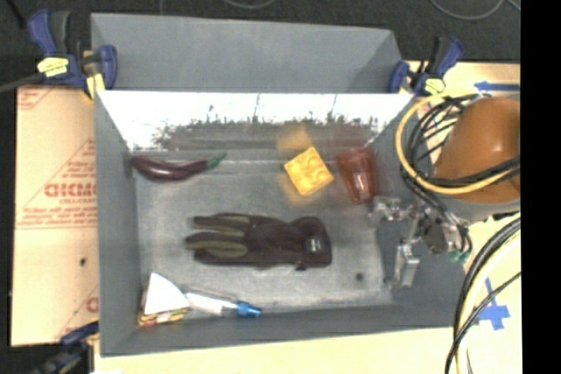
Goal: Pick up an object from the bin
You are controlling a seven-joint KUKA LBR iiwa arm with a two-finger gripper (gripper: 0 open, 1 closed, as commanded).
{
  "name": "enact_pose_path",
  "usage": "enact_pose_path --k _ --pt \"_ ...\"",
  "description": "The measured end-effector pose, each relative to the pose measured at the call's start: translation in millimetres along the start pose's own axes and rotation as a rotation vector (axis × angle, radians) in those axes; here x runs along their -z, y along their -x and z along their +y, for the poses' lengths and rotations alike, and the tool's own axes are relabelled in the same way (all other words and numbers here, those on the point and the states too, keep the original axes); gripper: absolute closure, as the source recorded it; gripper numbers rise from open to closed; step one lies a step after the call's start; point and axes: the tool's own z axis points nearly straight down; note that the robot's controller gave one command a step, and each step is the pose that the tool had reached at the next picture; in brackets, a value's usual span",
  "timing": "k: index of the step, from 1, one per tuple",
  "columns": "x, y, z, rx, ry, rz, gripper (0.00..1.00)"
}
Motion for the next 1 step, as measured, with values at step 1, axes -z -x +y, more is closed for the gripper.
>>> enact_pose_path --k 1 --pt "4.3 2.0 0.3 0.004 -0.002 -0.008 0.0"
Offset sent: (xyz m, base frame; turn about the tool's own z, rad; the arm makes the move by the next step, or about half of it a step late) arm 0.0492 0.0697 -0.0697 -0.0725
